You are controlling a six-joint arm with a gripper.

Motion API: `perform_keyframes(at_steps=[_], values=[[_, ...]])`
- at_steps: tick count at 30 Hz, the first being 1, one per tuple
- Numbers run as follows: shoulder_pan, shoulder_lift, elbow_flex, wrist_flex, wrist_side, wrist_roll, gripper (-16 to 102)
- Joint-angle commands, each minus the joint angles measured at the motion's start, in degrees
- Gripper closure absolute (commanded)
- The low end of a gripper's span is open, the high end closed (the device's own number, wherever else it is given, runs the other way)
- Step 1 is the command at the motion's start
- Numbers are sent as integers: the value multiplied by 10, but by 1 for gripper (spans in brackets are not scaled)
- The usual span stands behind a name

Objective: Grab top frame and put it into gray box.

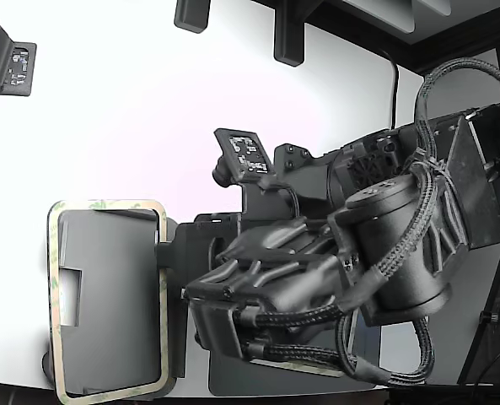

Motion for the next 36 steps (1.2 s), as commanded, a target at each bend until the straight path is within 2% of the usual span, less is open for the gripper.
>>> perform_keyframes(at_steps=[1,9,17,36], values=[[-15,11,-15,5,-26,76,99],[-18,20,18,6,-87,81,99],[-25,22,50,6,-124,73,99],[-32,0,77,6,-119,56,99]])
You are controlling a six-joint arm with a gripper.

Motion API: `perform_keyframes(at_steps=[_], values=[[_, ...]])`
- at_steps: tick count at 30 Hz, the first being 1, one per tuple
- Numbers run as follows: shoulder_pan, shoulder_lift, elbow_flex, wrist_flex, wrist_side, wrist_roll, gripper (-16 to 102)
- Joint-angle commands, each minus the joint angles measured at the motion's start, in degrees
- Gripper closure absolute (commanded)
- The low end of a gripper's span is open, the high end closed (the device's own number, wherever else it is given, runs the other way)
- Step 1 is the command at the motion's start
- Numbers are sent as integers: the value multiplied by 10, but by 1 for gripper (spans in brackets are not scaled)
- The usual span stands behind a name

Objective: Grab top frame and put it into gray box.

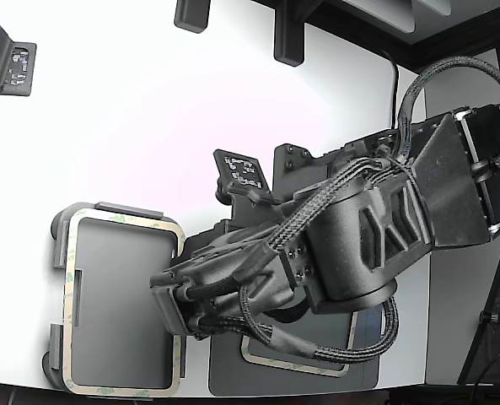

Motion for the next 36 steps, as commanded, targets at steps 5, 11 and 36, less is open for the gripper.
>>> perform_keyframes(at_steps=[5,11,36], values=[[-9,21,-4,6,3,2,99],[-9,20,-2,6,9,8,99],[-5,4,-12,5,9,-3,99]])
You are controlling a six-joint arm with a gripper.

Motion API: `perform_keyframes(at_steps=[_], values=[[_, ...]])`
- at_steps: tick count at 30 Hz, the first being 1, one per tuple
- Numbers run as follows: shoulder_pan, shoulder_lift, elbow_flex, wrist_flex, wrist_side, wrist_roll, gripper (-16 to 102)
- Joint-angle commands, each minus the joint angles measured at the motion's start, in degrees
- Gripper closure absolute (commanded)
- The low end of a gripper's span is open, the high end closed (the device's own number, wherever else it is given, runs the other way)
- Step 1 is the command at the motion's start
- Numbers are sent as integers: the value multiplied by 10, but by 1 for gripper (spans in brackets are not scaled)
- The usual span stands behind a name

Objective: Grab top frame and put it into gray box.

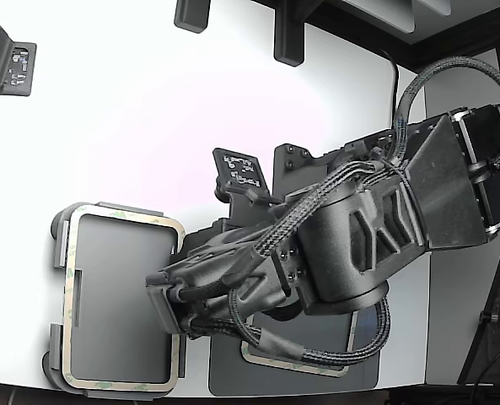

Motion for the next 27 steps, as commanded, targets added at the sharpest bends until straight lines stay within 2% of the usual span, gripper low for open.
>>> perform_keyframes(at_steps=[1,27], values=[[-5,11,-16,5,-1,0,99],[-5,5,-13,-3,-3,-4,99]])
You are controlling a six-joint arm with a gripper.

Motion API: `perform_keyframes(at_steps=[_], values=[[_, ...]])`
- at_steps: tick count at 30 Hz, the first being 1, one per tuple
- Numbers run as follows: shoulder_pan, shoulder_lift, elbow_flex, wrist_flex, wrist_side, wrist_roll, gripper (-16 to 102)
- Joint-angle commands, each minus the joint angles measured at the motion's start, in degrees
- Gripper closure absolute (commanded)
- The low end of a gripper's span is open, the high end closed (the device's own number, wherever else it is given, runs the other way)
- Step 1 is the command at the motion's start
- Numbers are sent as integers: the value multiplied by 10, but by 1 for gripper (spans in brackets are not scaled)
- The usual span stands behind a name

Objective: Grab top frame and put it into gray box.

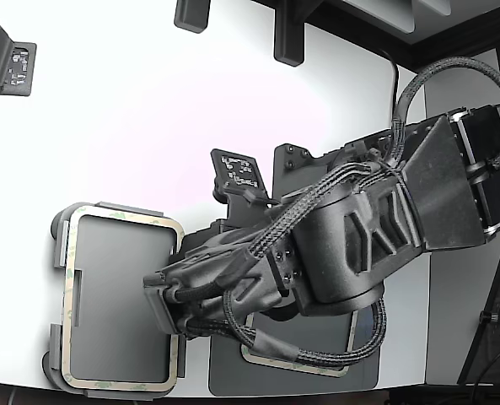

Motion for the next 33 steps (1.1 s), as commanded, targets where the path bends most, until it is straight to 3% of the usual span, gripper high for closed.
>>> perform_keyframes(at_steps=[1,21,25,26,27,29,33], values=[[-5,11,-13,2,-3,-1,99],[-4,8,-10,-12,0,-4,98],[-4,13,-13,-13,6,-6,90],[-4,15,-14,-13,8,-7,73],[-4,16,-16,-13,9,-9,2],[-4,19,-17,-18,11,-24,-13],[-4,27,-18,-27,18,-25,-14]])
